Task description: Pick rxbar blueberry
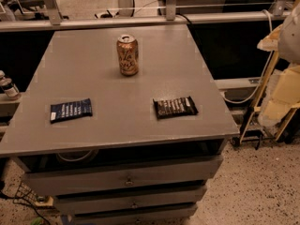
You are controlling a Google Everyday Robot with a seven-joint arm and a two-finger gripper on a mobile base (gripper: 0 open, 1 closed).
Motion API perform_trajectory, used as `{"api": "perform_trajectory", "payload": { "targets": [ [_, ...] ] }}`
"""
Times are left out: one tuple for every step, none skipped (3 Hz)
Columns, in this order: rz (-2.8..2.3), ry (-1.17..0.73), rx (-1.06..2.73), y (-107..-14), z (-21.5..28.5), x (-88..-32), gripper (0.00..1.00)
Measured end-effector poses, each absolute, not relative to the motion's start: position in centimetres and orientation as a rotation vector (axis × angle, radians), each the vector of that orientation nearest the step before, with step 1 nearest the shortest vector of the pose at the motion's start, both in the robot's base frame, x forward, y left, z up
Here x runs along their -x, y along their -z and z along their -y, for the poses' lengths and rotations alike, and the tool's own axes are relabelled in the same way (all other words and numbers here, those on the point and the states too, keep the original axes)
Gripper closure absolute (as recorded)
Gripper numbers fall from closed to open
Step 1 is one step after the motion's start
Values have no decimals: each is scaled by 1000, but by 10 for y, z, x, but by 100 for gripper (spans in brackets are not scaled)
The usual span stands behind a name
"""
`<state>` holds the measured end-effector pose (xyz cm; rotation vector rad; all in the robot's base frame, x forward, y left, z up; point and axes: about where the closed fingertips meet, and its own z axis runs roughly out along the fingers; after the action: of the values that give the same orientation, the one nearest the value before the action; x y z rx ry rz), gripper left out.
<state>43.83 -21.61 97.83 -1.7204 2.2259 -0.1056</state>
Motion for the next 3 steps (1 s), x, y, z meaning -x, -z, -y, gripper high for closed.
{"api": "perform_trajectory", "payload": {
  "targets": [
    [-2226,106,1720,-978,216,-438,0],
    [-2047,-71,1726,-992,146,-459,0],
    [-1789,-307,1772,-1011,45,-473,0]
  ]
}}
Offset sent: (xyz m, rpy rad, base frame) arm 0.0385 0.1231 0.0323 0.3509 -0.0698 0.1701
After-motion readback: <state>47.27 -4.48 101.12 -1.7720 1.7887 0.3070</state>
